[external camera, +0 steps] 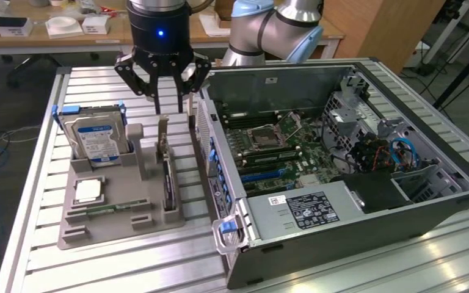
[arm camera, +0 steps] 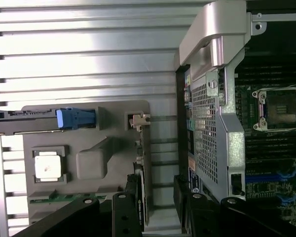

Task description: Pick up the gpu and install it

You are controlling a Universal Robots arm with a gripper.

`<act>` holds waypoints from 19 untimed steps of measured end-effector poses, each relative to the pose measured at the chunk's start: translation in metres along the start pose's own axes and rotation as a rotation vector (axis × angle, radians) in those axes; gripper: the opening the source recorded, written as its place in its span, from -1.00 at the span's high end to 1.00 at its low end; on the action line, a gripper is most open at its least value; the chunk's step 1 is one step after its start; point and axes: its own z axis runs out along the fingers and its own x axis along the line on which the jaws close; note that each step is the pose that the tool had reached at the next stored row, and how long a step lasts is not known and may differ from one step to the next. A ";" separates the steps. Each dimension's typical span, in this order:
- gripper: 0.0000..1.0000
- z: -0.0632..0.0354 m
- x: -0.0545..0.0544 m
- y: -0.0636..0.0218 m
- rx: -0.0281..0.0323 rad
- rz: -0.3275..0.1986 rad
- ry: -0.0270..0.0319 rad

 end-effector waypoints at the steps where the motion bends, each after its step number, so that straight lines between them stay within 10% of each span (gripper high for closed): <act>1: 0.15 0.0008 0.000 0.0000 0.0001 0.000 0.0001; 19: 0.15 0.0122 0.007 -0.0059 0.0001 0.000 0.0001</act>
